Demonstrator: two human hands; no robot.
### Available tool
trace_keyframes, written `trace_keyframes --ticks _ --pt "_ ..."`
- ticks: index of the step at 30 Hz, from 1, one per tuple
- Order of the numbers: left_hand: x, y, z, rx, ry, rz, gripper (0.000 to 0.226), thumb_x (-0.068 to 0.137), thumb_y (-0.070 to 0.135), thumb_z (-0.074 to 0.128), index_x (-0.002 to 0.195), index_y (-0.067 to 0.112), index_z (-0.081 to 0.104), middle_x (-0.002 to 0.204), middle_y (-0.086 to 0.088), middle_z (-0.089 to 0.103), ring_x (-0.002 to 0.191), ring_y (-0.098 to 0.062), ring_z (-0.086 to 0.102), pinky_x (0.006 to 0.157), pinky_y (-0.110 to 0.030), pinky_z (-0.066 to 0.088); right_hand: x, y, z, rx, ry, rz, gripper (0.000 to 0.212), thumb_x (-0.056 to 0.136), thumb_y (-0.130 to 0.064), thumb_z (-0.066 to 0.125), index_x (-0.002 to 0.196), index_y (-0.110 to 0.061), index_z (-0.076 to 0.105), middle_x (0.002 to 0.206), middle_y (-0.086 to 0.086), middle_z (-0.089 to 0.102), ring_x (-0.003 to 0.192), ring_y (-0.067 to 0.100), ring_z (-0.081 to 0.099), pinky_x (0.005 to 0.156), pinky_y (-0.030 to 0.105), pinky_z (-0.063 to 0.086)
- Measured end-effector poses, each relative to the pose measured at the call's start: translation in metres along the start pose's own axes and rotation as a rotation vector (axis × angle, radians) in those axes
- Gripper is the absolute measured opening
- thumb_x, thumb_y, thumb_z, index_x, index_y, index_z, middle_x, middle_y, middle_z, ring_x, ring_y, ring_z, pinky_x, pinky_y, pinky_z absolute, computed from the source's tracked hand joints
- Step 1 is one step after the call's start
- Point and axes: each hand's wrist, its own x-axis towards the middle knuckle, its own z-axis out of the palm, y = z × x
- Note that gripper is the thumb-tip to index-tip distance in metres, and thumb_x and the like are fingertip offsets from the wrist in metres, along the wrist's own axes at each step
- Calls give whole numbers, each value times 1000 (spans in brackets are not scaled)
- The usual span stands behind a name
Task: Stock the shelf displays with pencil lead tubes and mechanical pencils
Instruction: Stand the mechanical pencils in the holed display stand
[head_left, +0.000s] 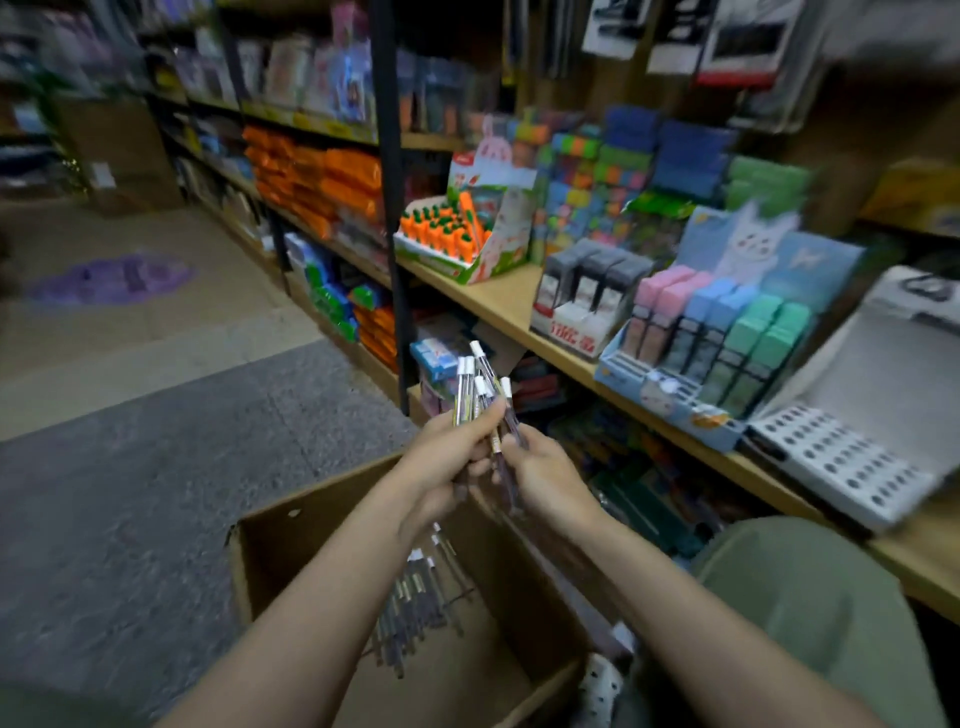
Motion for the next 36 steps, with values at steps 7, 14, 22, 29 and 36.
trace_keyframes --ticks 7,14,22,29,36 --pt "-17 30 102 -107 -21 63 24 92 19 64 70 13 60 37 3 35 28 -9 31 33 -18 33 -28 -42 -61 -87 291 -118 35 103 -15 38 75 -21 58 53 -10 56 45 -3 50 43 10 35" --pt "-27 51 140 -78 -193 91 20 89 26 68 75 12 65 40 5 50 31 -8 39 35 -20 36 -43 -77 -103 -101 262 -98 36 102 -12 39 72 -12 60 48 -2 57 32 4 46 33 15 32" --pt "-21 54 147 -125 -168 18 29 93 34 62 91 9 77 45 6 39 36 -7 34 40 -21 33 -50 -82 -120 18 122 -119 34 101 -5 38 87 -13 68 78 3 70 73 15 63 72 29 49" --pt "-13 59 147 -298 -240 -47 20 96 20 58 82 6 62 64 0 52 37 -3 34 31 -15 28 -52 -67 -137 292 393 -82 27 101 -1 32 86 -12 52 82 8 54 63 16 52 55 28 46" --pt "-9 56 146 -286 -219 -100 15 94 19 61 91 4 63 73 -3 56 39 -3 36 31 -15 29 -58 -44 -180 69 528 -104 38 103 -48 31 88 -17 49 83 6 48 59 14 46 56 31 40"
